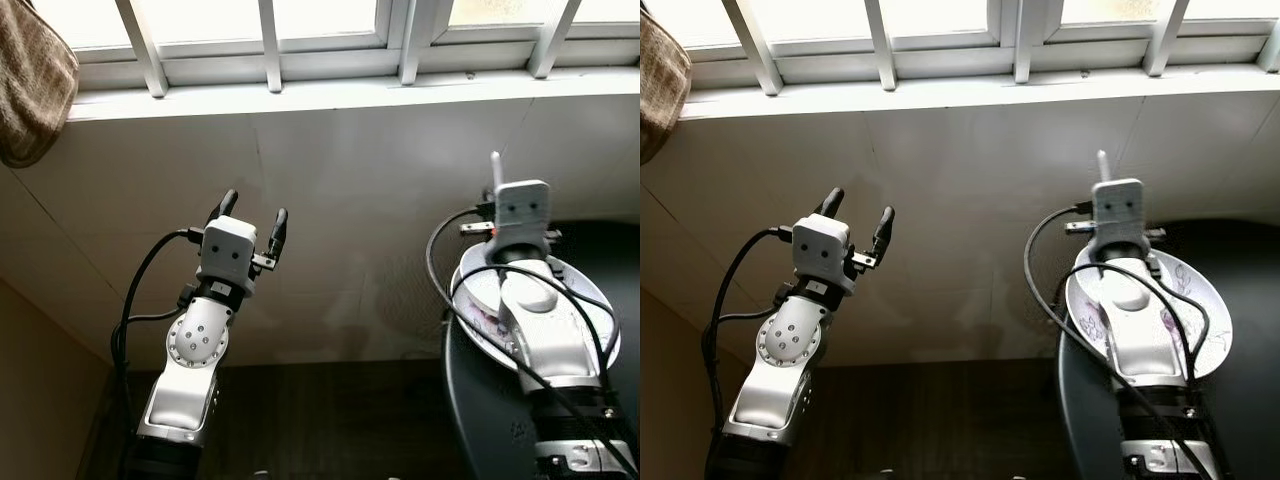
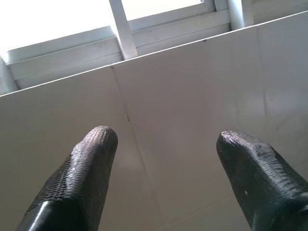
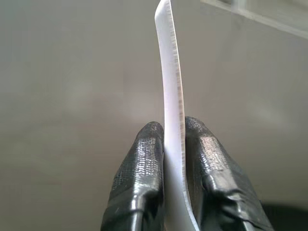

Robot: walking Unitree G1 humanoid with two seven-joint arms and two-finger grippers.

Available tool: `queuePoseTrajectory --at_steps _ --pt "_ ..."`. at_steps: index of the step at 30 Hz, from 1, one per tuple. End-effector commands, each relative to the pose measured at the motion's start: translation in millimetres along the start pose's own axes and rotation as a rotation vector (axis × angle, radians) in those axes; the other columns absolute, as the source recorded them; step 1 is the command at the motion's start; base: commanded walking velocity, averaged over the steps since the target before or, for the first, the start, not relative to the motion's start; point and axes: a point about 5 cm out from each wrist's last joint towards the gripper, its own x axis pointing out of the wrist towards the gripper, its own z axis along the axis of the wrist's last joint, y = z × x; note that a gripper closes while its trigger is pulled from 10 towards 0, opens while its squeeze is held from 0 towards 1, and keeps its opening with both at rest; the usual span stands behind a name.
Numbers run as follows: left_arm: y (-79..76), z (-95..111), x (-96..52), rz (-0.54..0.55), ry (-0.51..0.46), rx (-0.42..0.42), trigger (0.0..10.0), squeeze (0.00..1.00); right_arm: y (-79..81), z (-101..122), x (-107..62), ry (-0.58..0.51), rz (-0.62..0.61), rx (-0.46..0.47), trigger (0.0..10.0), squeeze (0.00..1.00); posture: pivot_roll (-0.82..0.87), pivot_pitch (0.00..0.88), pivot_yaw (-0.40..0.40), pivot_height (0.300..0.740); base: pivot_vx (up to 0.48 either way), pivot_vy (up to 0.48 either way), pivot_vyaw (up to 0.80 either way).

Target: Kitchen organization

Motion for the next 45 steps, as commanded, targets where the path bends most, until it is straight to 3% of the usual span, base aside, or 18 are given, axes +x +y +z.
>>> queuePoseTrajectory --at_steps 1,7,19,45 --pt "5.1 -1.8 0.5 0.025 0.019 -0.022 10.0 0.0 6.9 7.1 -4.7 -0.052 0.021 0.011 10.0 0.0 -0.01 0.029 0.013 0.74 0.0 0.0 0.0" --pt "5.7 -1.4 0.2 0.01 0.026 -0.017 10.0 0.0 13.2 14.0 -6.7 -0.098 0.03 0.06 10.0 0.0 0.0 0.032 0.012 0.74 0.0 0.294 0.0" --pt "5.2 1.8 0.7 0.001 0.008 -0.015 10.0 0.0 29.4 21.7 -9.2 -0.163 0.111 -0.024 10.0 0.0 0.0 0.033 0.011 0.74 0.0 0.479 0.5" --pt "5.5 5.1 0.7 0.019 -0.038 0.001 10.0 0.0 46.6 28.3 -11.6 -0.233 0.182 -0.041 10.0 0.0 0.02 0.0 0.005 0.74 0.0 0.0 0.8"
